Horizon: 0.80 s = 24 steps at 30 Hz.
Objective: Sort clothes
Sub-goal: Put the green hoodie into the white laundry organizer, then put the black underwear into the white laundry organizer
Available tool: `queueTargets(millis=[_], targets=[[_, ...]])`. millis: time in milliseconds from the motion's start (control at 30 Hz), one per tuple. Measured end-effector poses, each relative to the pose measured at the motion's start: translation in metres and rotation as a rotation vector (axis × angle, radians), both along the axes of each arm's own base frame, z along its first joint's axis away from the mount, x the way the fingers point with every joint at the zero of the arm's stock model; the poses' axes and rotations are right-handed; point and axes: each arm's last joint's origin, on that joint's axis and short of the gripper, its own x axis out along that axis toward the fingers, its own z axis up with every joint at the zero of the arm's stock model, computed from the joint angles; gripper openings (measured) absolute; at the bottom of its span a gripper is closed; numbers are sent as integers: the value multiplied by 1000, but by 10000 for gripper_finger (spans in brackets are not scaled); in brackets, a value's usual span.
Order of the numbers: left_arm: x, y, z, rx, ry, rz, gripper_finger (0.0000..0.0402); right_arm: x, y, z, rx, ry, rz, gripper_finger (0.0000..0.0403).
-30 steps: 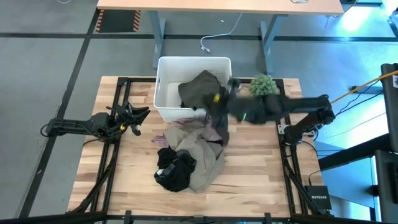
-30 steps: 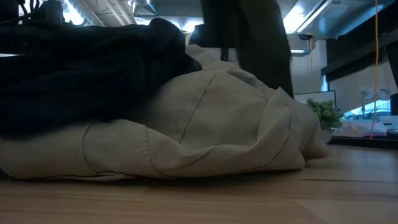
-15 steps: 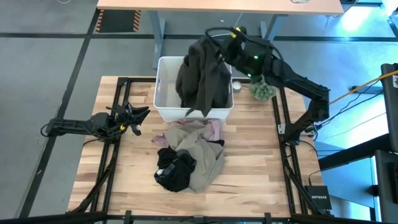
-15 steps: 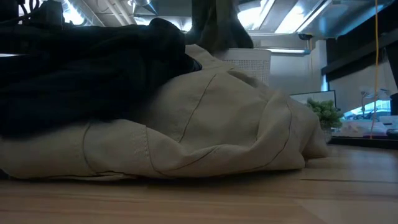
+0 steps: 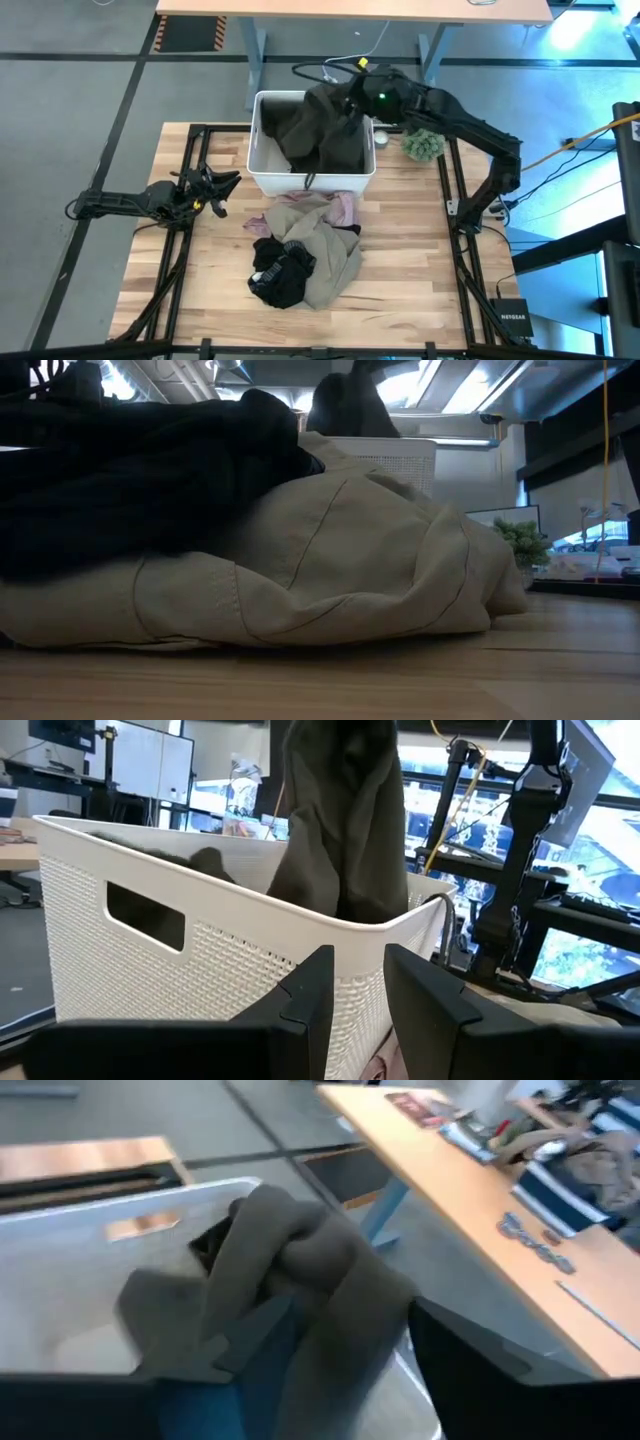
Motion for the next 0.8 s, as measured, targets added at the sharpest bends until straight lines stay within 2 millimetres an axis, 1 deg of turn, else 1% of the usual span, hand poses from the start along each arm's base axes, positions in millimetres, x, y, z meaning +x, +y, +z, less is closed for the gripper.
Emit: queueTargets(millis=[67,133,267,367,400,500,633,733,800], targets=[[0,0,0,0,0,-1,86,-8,10,7,23,29,40,230],[0,0,0,-2,-1,-1,86,-12,21,8,51,58,65,236],[0,0,0,-18,-9,-4,86,-17,46,3,128,157,120,238],[0,0,-1,-27,-9,-5,86,-21,70,-3,243,208,201,238],[0,0,-1,-27,-8,-5,86,-20,81,-8,279,227,240,238],[0,0,-1,-28,-8,-5,86,-7,118,-30,325,283,377,238],[0,0,-1,-32,-11,-6,86,10,166,-70,278,334,547,238],[0,0,-1,-32,-11,-6,86,20,194,-102,239,324,644,238],[0,0,-1,-32,-12,-6,86,27,208,-119,229,270,687,238]])
